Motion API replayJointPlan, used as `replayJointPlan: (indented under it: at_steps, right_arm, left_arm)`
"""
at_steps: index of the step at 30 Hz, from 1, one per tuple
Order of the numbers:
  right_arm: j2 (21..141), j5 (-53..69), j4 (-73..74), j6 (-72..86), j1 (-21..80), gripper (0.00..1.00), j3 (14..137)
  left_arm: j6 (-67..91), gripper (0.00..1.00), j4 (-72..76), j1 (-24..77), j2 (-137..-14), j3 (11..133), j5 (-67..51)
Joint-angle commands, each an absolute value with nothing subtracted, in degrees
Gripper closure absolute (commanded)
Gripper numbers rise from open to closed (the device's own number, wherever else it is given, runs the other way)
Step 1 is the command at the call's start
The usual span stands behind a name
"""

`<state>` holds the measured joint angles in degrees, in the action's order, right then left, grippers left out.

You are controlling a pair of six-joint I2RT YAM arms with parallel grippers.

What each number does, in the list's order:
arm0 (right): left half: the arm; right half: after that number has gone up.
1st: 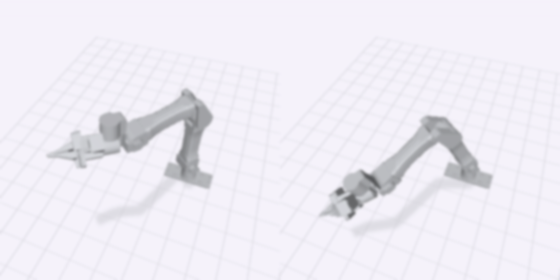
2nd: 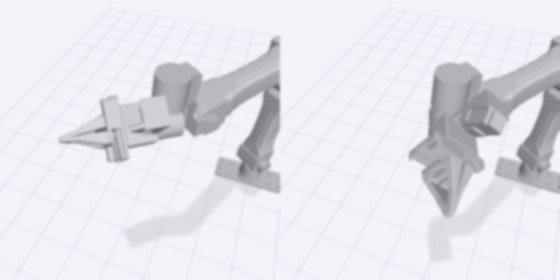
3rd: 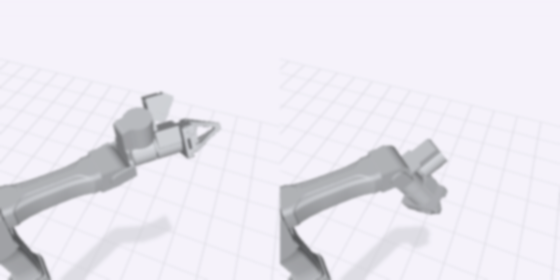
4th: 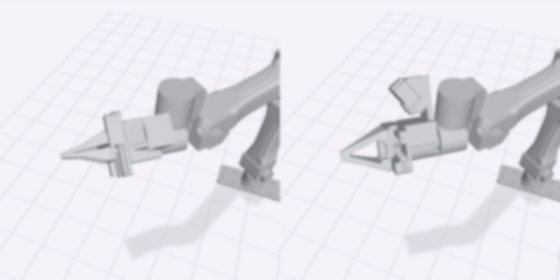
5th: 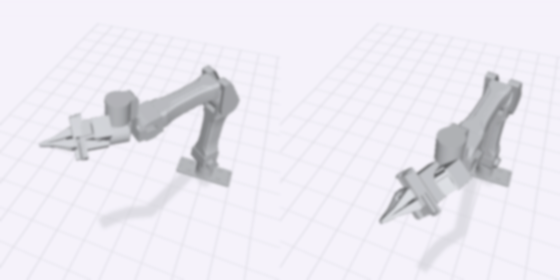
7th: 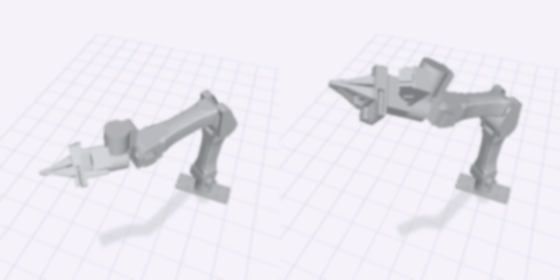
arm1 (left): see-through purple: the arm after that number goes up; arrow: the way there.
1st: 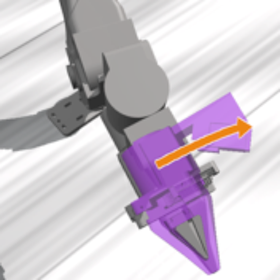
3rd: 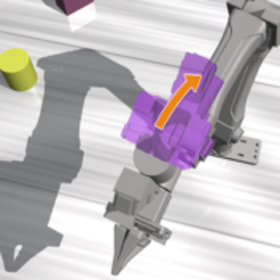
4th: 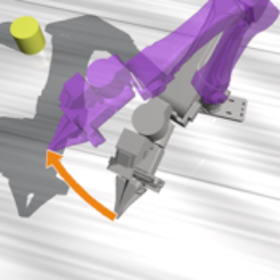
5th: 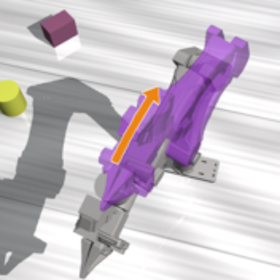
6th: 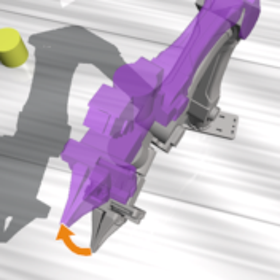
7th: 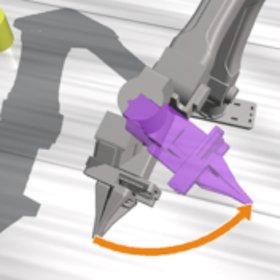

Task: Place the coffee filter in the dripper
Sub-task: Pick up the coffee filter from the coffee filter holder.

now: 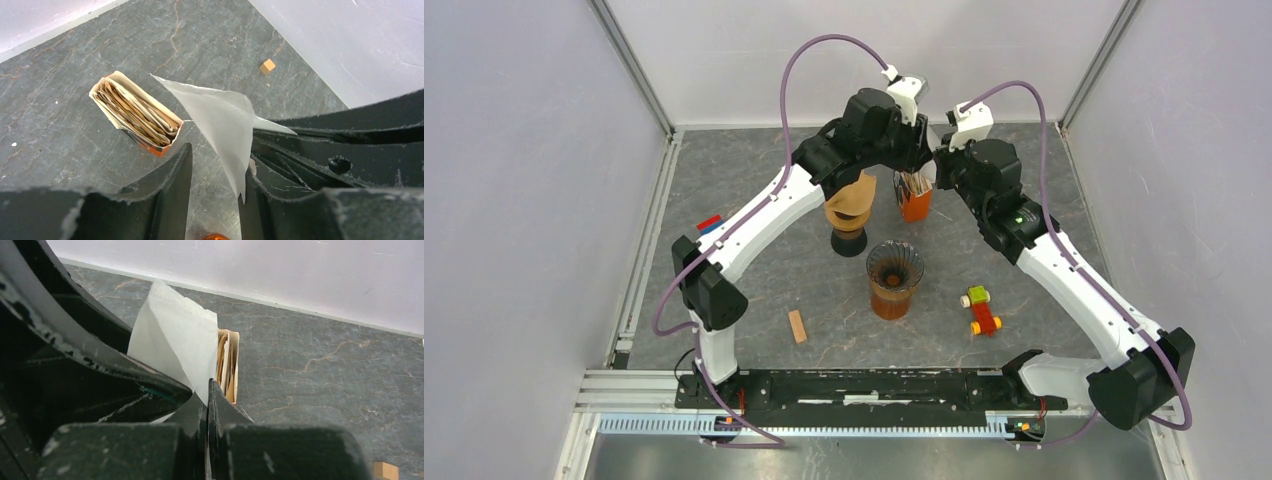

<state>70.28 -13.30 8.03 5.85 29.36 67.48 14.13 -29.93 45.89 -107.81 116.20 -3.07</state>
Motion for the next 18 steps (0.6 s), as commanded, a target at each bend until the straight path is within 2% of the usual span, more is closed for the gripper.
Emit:
replayJointPlan:
  at_steps: [1, 12, 18]
  right_arm:
    - [69.0, -12.0, 7.2, 8.7, 28.8, 1.0, 68.5]
    - [68.0, -13.1, 7.5, 7.9, 27.7, 1.0, 68.5]
    - [67.4, -13.4, 7.2, 6.6, 27.4, 1.0, 68.0]
  left_arm:
    - [15.0, 0.6, -28.2, 46.1, -108.8, 119.6, -1.1]
    - [10.2, 0.85, -28.7, 46.1, -107.4, 118.5, -0.2]
    - [6.3, 0.86, -27.5, 46.1, -105.5, 115.9, 1.8]
